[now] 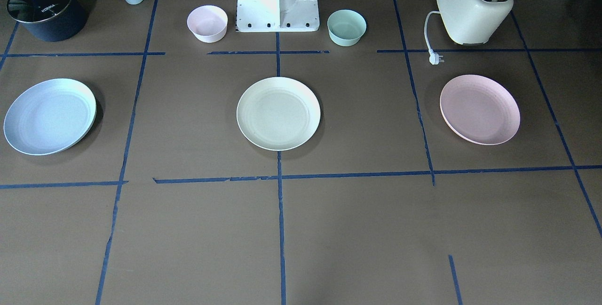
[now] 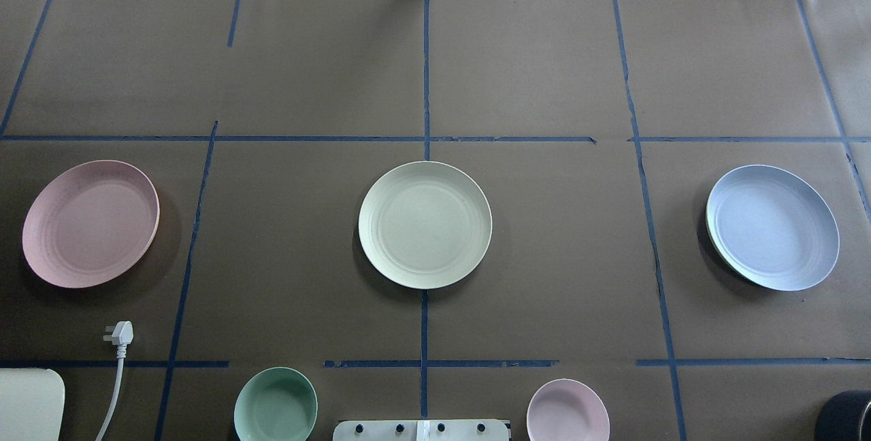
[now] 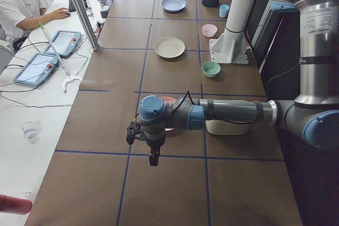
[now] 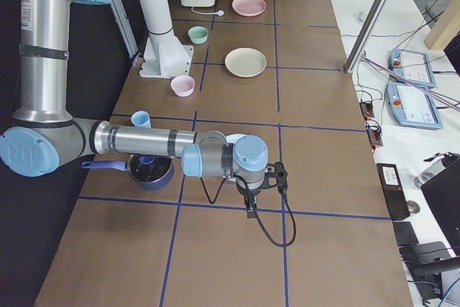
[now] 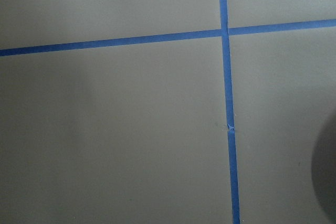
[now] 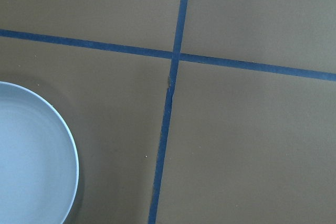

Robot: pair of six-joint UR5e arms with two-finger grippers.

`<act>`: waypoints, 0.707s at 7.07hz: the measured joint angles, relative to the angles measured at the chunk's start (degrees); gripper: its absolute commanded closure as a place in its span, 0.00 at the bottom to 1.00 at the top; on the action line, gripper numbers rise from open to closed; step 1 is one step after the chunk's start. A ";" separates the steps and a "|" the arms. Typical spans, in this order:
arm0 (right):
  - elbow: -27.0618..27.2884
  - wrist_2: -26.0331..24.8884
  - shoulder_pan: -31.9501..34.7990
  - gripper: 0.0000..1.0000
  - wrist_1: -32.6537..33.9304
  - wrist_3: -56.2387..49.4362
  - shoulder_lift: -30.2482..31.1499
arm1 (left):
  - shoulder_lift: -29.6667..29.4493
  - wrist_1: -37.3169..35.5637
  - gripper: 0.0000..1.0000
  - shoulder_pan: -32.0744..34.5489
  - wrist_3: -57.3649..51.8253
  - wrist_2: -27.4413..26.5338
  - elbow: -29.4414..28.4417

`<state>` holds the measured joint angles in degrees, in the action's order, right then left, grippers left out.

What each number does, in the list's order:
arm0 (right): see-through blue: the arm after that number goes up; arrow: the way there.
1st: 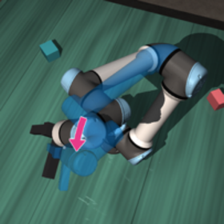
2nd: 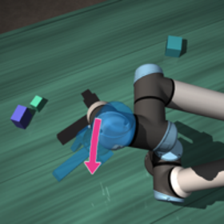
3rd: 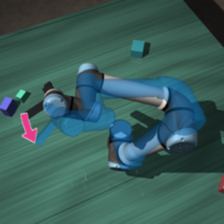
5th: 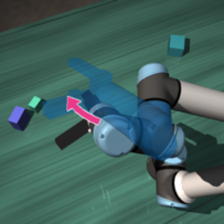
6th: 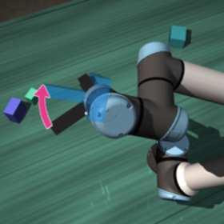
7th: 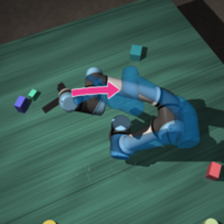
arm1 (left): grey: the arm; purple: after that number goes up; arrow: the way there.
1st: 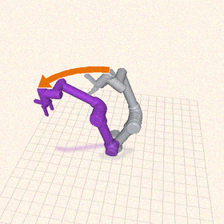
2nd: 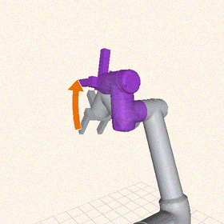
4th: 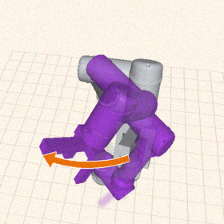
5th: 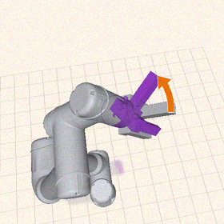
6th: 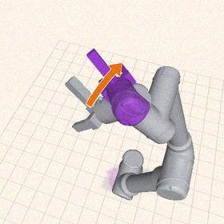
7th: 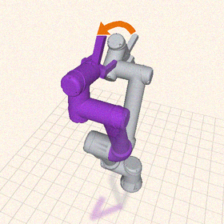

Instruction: Stack three plates with pink and blue

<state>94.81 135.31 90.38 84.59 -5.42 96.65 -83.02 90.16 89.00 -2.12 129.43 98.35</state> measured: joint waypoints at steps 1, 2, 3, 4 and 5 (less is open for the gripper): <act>0.11 -0.12 -0.06 0.00 -0.22 0.02 0.11 | -0.20 0.39 0.00 -0.23 0.15 -0.30 0.07; 0.28 -0.09 -0.13 0.00 -0.53 0.19 0.12 | -1.15 2.44 0.00 -0.61 0.38 -0.48 -0.37; 0.13 0.11 -0.16 0.00 -0.62 0.49 0.05 | -2.93 5.31 0.00 -0.84 0.52 -0.13 -1.84; -0.27 0.39 -0.18 0.00 -0.68 0.59 0.17 | -4.43 7.36 0.00 -1.01 1.39 2.13 -3.66; -0.52 0.43 -0.23 0.00 -1.12 0.54 0.47 | -4.57 10.32 0.00 -2.57 4.33 4.78 -4.52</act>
<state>94.29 135.74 90.14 83.47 -4.87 97.12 -87.59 100.48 86.43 2.22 134.21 93.83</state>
